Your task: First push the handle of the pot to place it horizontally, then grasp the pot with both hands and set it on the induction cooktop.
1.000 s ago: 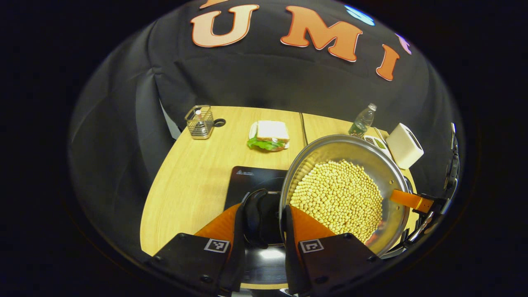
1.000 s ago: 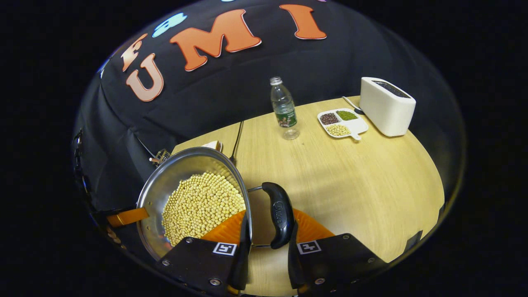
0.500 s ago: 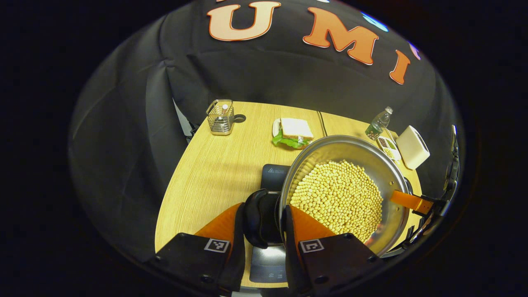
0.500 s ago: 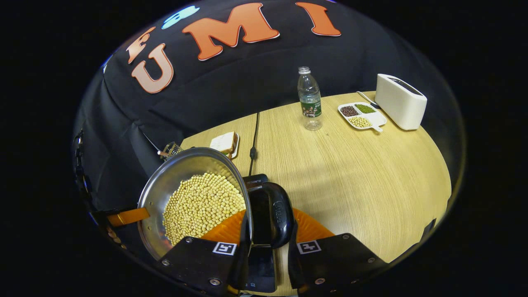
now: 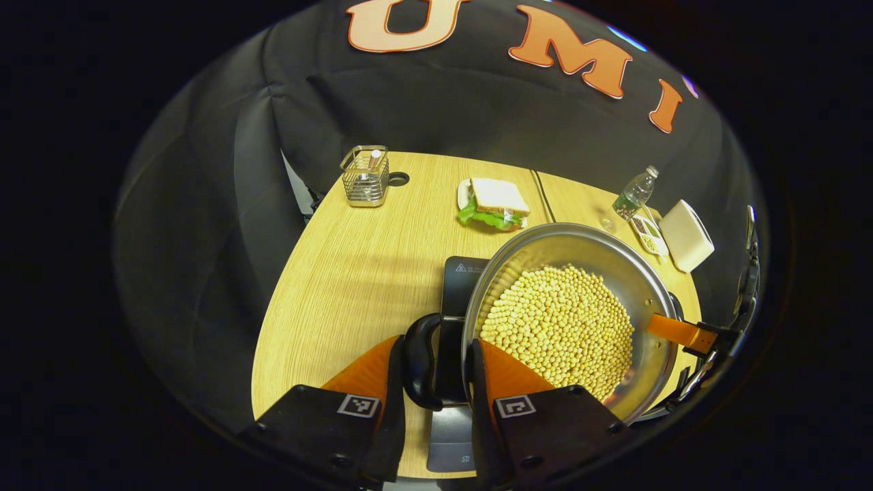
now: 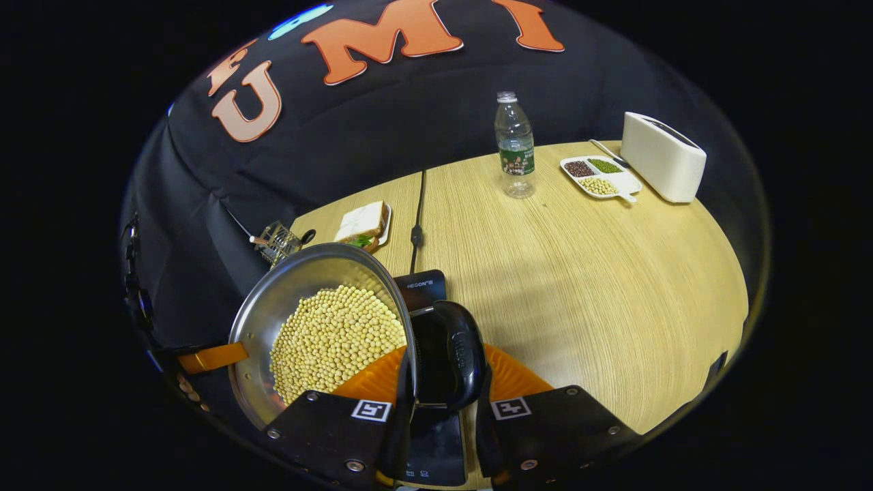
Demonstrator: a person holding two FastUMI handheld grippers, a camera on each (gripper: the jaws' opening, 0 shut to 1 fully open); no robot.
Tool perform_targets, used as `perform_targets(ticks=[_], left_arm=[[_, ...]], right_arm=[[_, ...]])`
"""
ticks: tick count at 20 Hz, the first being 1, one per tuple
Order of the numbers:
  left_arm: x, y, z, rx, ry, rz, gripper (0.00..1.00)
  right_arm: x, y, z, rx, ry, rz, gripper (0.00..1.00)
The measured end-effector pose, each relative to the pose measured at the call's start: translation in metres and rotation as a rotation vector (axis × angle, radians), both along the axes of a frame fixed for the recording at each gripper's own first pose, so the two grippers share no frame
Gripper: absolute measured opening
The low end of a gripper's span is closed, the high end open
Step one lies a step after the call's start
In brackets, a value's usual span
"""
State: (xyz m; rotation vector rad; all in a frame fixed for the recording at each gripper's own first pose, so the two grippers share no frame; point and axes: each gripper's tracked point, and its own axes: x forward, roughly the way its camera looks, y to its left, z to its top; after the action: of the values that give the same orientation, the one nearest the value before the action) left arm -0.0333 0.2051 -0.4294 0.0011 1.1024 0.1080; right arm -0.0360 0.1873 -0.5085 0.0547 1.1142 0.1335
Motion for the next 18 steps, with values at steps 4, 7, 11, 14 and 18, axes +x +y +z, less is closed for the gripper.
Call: perform_targets(ticks=[4, 7, 11, 14, 18], left_arm=[[0.000, 0.000, 0.000, -0.006, 0.008, 0.010, 0.48], [0.001, 0.001, 0.000, -0.009, 0.012, 0.014, 0.47], [0.000, 0.001, -0.001, -0.006, 0.016, 0.006, 0.48], [-0.001, 0.002, 0.001, 0.005, 0.014, -0.015, 0.50], [-0.003, 0.001, 0.000, 0.026, 0.005, -0.028, 0.58]], right_arm=[[-0.004, 0.003, -0.008, -0.006, 0.015, 0.000, 0.39], [-0.002, 0.005, -0.011, -0.007, 0.022, -0.002, 0.40], [-0.004, 0.005, -0.014, -0.015, 0.032, -0.010, 0.44], [-0.009, 0.005, -0.017, -0.013, 0.038, -0.014, 0.47], [-0.008, 0.002, -0.013, -0.017, 0.027, -0.027, 0.54]])
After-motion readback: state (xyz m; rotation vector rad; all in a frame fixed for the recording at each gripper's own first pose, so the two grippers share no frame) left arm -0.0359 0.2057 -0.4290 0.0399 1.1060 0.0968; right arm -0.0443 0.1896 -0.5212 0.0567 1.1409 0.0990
